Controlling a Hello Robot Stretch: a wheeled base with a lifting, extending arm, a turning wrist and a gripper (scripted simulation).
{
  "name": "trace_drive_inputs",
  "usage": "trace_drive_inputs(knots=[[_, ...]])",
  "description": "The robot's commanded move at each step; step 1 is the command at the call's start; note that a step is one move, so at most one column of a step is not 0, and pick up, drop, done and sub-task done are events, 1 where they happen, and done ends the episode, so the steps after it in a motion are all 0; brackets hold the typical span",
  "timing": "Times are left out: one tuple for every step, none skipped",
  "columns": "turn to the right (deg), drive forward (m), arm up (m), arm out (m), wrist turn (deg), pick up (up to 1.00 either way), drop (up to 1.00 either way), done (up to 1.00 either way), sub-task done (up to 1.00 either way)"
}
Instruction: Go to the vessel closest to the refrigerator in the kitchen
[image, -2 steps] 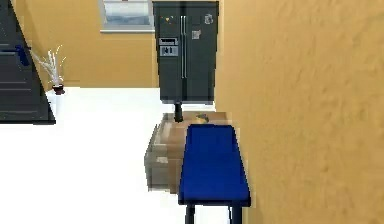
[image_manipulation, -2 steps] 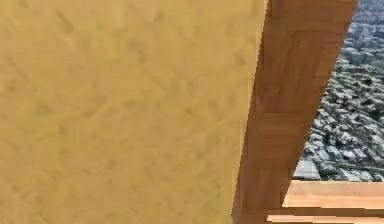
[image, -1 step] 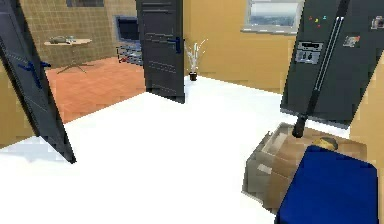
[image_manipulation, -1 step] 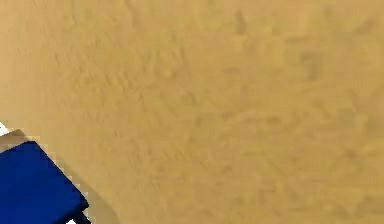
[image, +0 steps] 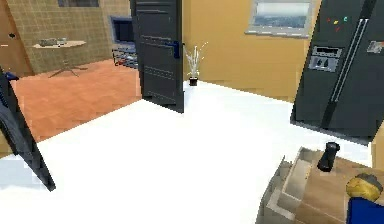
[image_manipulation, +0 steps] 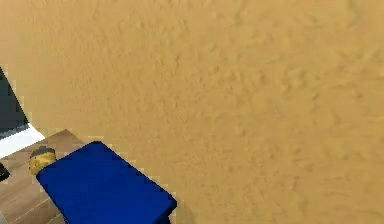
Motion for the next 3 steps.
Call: trace_drive_inputs(knots=[[6.0, 0.0, 0.0, 0.0, 0.0, 0.0, 0.0, 0.0, 0.0], [0.0, 0.55, 0.0, 0.0, 0.0, 0.0, 0.0, 0.0, 0.0], [30.0, 0.0, 0.0, 0.0, 0.0, 0.0, 0.0, 0.0, 0.0]])
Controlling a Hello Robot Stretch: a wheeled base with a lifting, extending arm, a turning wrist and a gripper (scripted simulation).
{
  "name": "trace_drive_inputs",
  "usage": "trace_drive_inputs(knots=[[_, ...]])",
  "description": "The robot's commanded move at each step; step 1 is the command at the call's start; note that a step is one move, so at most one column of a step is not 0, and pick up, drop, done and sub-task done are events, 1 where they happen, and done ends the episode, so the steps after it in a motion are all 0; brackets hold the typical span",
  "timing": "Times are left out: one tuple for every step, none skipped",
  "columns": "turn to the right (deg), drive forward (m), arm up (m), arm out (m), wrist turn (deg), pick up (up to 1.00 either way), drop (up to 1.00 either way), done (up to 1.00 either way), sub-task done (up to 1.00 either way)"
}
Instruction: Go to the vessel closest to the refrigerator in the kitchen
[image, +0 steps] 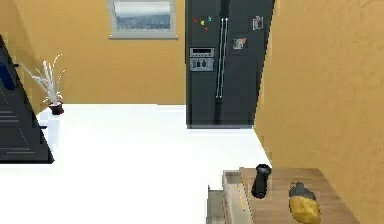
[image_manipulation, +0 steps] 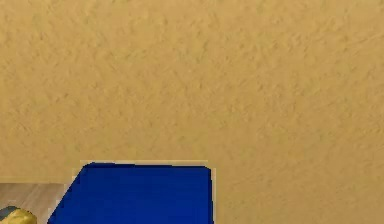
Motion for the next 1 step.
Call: trace_drive_inputs(knots=[[0.0, 0.05, 0.0, 0.0, 0.0, 0.0, 0.0, 0.0, 0.0]])
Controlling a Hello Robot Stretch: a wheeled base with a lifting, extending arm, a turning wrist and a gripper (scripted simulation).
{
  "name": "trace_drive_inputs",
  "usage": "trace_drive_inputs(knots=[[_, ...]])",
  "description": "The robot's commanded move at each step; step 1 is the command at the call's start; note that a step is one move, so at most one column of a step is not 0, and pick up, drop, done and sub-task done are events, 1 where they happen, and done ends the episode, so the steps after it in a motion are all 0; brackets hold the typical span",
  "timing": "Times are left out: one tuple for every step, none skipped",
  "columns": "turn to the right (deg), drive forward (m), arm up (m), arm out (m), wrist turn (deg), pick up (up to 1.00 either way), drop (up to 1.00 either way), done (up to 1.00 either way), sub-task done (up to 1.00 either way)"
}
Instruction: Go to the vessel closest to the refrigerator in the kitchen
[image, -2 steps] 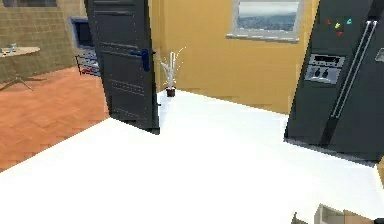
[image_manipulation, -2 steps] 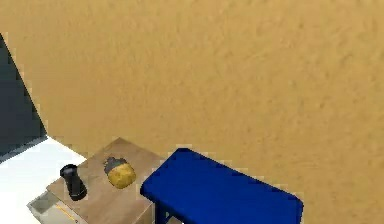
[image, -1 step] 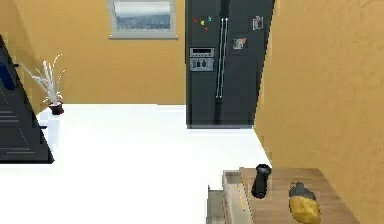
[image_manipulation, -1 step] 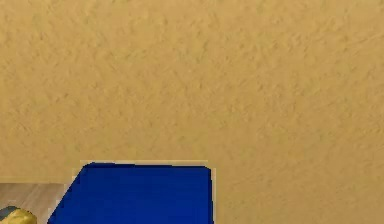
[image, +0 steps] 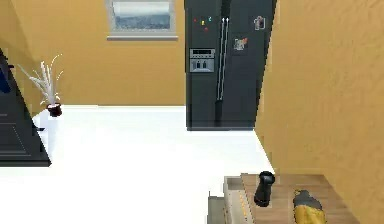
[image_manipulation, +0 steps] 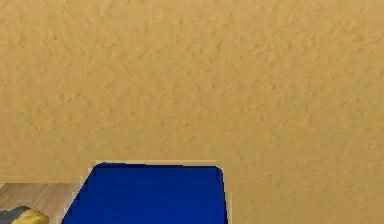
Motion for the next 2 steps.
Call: trace_drive_inputs(knots=[[42.0, 0.0, 0.0, 0.0, 0.0, 0.0, 0.0, 0.0, 0.0], [0.0, 0.0, 0.0, 0.0, 0.0, 0.0, 0.0, 1.0, 0.0]])
